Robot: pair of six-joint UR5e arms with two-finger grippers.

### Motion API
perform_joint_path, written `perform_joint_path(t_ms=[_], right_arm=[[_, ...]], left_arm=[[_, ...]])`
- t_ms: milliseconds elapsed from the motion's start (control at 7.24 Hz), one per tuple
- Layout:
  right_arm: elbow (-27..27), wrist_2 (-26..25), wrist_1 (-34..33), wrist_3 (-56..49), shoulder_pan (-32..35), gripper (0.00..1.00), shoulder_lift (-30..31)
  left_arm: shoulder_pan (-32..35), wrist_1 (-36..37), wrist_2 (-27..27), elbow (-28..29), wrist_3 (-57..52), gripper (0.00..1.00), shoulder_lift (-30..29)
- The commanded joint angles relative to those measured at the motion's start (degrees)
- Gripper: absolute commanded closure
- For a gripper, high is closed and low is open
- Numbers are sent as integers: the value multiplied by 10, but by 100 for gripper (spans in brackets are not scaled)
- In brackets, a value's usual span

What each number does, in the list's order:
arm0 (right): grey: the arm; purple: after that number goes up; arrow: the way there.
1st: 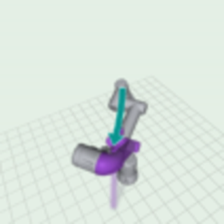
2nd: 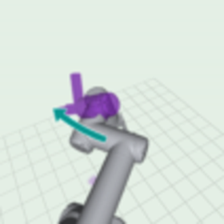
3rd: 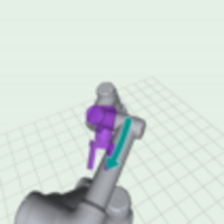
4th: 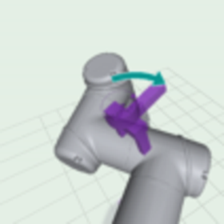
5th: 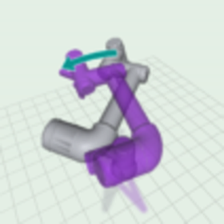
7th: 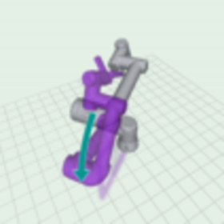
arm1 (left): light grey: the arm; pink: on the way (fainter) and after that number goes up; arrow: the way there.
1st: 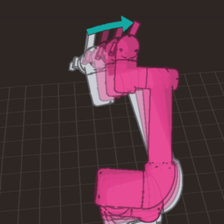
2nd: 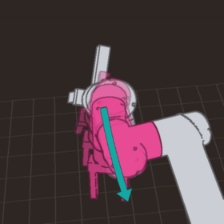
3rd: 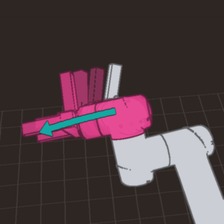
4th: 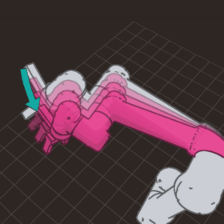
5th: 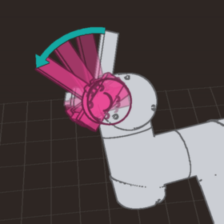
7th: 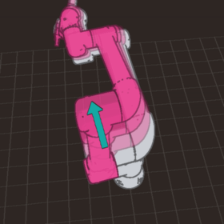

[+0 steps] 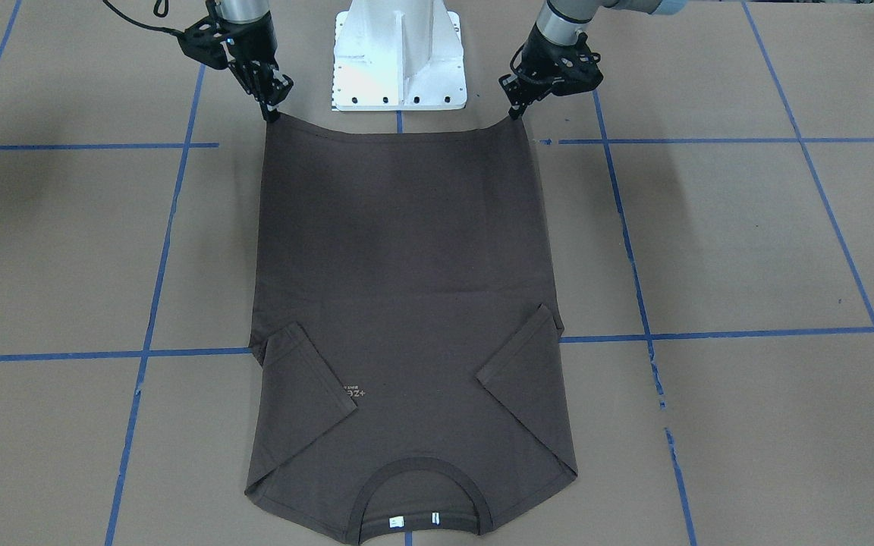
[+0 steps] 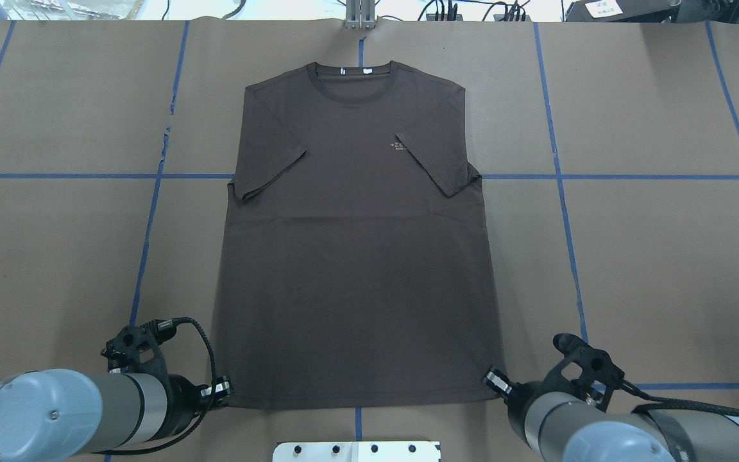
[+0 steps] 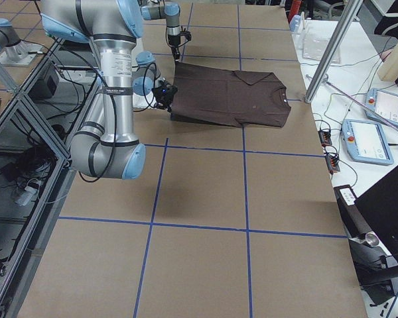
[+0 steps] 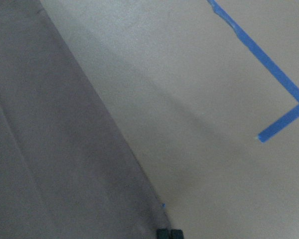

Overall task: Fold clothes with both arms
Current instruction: 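Lift the hem with both grippers and fold it toward the collar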

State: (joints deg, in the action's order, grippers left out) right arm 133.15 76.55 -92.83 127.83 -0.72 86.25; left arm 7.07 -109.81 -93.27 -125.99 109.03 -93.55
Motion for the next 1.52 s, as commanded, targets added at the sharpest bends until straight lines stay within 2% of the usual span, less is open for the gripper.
perform_joint_path(t_ms=[0,138,276,414,552,828,966,1104,1242,1380], right_arm=[[42,-1,-39,0,-35,100,27],[54,-3,-39,0,-24,100,29],[50,-1,-38,-9,22,100,24],[39,2,-38,-63,64,100,-29],[5,13,-55,-106,127,100,-96],[-96,102,-65,-187,262,100,-177],[-157,109,-64,-218,312,100,-220],[-219,138,-57,-242,357,100,-251],[-308,163,20,-242,400,100,-273],[-418,175,128,-246,417,100,-291]], left_arm=[[-17,23,0,-58,19,100,-1],[-16,23,0,-62,21,100,-5],[-6,22,2,-58,13,100,-15],[41,21,5,-51,10,100,-39],[101,24,3,-14,-53,100,-97],[219,15,-2,119,-172,100,-180],[263,3,-1,166,-220,100,-196],[287,-47,-1,224,-250,100,-207],[308,-100,0,283,-259,100,-224],[323,-111,3,350,-271,100,-263]])
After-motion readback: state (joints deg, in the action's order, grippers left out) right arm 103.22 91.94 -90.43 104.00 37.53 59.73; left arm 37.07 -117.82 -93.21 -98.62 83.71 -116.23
